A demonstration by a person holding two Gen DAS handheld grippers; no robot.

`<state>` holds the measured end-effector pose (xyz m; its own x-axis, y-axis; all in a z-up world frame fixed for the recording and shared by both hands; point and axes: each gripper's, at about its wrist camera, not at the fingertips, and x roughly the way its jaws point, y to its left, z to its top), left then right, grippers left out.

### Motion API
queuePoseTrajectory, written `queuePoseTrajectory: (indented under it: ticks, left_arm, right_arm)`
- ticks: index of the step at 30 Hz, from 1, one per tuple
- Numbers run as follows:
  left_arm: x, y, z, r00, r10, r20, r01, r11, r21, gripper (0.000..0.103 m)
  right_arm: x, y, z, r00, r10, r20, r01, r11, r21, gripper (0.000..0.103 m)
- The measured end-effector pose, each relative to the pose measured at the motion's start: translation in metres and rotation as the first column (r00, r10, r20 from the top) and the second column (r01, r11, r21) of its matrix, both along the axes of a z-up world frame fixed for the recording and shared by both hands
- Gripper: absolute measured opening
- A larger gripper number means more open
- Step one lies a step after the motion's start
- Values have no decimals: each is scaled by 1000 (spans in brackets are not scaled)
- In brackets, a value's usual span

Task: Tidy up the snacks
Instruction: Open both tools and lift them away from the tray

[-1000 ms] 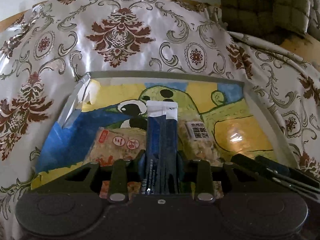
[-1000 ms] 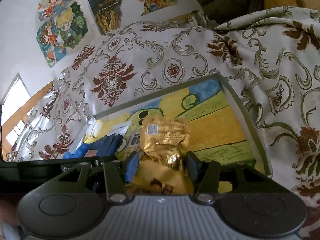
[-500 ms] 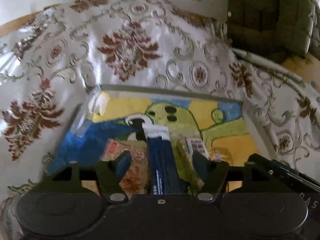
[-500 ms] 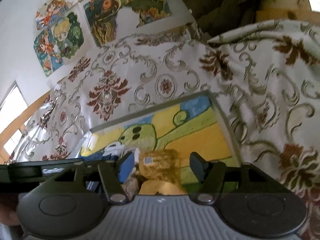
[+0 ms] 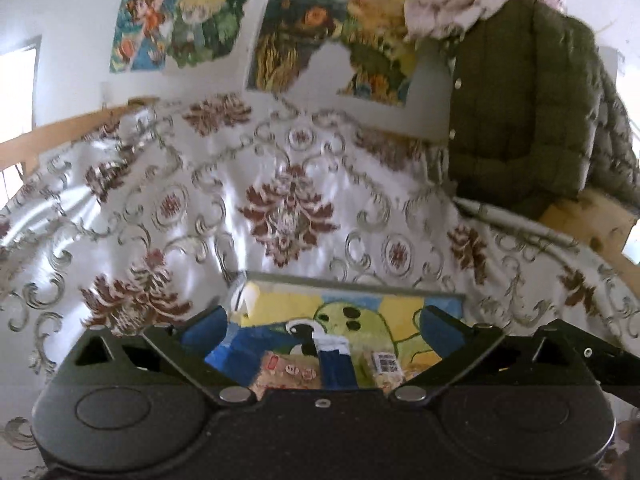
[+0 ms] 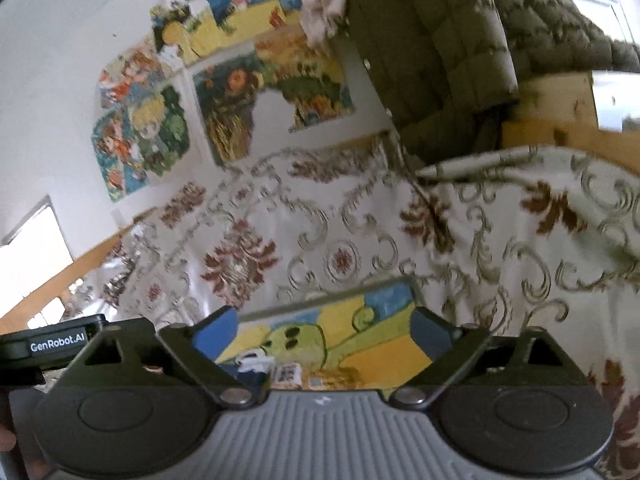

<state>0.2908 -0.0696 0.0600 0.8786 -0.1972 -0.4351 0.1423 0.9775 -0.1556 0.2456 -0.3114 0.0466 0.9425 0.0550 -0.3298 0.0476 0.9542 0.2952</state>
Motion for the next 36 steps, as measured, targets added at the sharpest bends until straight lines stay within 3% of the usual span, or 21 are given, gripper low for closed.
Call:
queuePoseTrajectory:
  ticks: [9,14,23,28,36]
  left_arm:
    - [-59,11,28,993,6,116,-7,1000,12,102]
    - [-91,19,37,986,18,164,-20,1000,15,102]
    - [-151,38,29,981,45,191,-49,999,13,102]
    - [-177,51,19,986,42,162,-44,999,9,102]
    - [-213,61,11,983,13,181,-26,997,71,102]
  right_arm:
    - [-50,19,35,990,13,138,5,992,-128,103]
    - [-82,24,40,981,-2,192,27,991,-132,103]
    - [-130,44,35,980,19,197,16,984,-179,103]
    - [-156,61,29,981,49,186,-9,978,-208,103]
    - [-198,83,22,980,62,191,-13,968,-249,103]
